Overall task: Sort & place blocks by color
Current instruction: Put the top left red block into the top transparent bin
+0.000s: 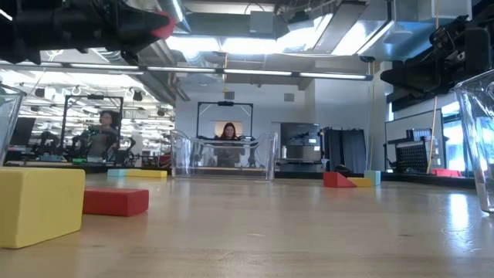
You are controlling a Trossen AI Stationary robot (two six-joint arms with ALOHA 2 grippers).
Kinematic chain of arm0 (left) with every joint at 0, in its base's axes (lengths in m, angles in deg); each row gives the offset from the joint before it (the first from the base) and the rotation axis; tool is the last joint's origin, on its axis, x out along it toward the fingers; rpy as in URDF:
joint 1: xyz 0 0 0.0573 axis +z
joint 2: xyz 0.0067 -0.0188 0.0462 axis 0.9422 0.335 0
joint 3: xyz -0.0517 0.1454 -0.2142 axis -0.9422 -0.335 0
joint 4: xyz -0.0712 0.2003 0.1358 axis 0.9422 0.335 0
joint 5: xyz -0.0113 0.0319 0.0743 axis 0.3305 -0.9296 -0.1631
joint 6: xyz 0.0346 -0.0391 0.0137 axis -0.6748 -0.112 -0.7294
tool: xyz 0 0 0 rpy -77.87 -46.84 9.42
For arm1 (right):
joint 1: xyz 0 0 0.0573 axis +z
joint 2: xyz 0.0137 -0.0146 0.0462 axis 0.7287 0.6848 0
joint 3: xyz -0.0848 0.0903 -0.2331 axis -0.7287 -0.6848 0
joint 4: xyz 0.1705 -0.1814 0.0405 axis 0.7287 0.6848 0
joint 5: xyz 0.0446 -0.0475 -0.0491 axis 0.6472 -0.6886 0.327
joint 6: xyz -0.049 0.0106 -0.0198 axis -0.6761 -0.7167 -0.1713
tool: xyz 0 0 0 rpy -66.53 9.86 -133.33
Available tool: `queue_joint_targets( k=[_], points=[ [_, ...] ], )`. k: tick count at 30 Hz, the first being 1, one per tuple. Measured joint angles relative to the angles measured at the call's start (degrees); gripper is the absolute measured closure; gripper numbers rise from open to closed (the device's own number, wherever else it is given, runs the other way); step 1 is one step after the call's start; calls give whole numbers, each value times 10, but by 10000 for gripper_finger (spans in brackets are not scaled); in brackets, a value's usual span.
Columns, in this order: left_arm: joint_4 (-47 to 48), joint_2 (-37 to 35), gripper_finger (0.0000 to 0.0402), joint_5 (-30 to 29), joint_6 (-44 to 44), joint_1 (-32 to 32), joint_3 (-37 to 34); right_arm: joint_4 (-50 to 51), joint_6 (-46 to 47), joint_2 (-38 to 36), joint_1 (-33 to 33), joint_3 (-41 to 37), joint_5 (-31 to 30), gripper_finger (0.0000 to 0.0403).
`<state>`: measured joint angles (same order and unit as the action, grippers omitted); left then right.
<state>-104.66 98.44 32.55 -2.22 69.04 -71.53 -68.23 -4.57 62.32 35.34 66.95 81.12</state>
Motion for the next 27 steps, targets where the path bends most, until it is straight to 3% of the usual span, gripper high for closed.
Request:
queue_joint_targets(
  k=[18, 23, 27],
  points=[
    [5, 0, 322, 5, -2, 0, 0, -17, -30, 0, 0, 0, 0, 375],
    [5, 0, 322, 3, -2, 0, 0, -129, 133, 2, 0, 0, 15, 375],
    [5, 0, 322, 3, 4, 0, 0, -192, 183, 4, 1, 0, 50, 375]
  ],
)
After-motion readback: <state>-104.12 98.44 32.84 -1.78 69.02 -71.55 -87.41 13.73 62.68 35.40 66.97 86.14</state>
